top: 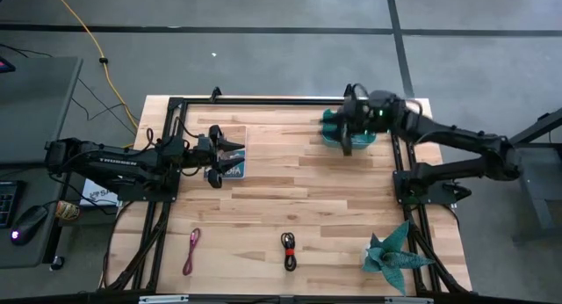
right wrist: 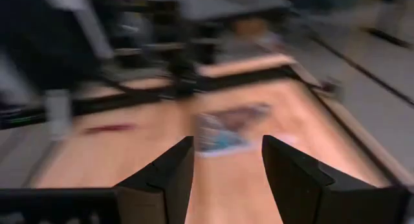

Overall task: Pick and place USB-C Cables
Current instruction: Put the pink charger cable into the green bin

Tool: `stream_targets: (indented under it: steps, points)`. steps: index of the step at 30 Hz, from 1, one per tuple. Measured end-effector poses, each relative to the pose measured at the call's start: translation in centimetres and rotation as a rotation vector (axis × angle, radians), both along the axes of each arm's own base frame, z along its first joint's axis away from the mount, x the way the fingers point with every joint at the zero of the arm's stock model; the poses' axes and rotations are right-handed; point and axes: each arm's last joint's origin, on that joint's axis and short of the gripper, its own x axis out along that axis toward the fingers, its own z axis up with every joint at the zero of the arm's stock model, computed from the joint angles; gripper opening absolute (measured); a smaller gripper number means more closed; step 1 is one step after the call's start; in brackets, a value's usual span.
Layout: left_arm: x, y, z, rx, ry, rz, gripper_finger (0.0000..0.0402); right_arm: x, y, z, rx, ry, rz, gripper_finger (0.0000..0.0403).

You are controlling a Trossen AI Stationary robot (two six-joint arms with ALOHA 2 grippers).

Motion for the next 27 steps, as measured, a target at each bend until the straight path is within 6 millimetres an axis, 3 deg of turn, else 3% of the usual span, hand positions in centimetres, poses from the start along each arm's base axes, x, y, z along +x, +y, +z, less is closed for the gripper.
stream_targets:
  steps: [8,14,19,27]
  points:
    - [0.0,0.0,0.1,0.002,-0.01,0.0,0.0182,1.4,6.5,-2.7,0.005,-0.141,0.269,0.0174]
    - [0.0,0.0,0.2,0.0,-0.017,-0.001,0.0182,1.4,10.2,-2.6,-0.15,-0.144,0.172,0.0174]
    - [0.0,0.0,0.2,0.001,-0.016,-0.001,0.0182,1.2,11.1,-2.6,-0.242,-0.129,0.015,0.0174]
    - [0.0,0.0,0.2,0.003,-0.016,-0.001,0.0182,1.2,10.5,-2.8,-0.243,-0.103,-0.032,0.0174]
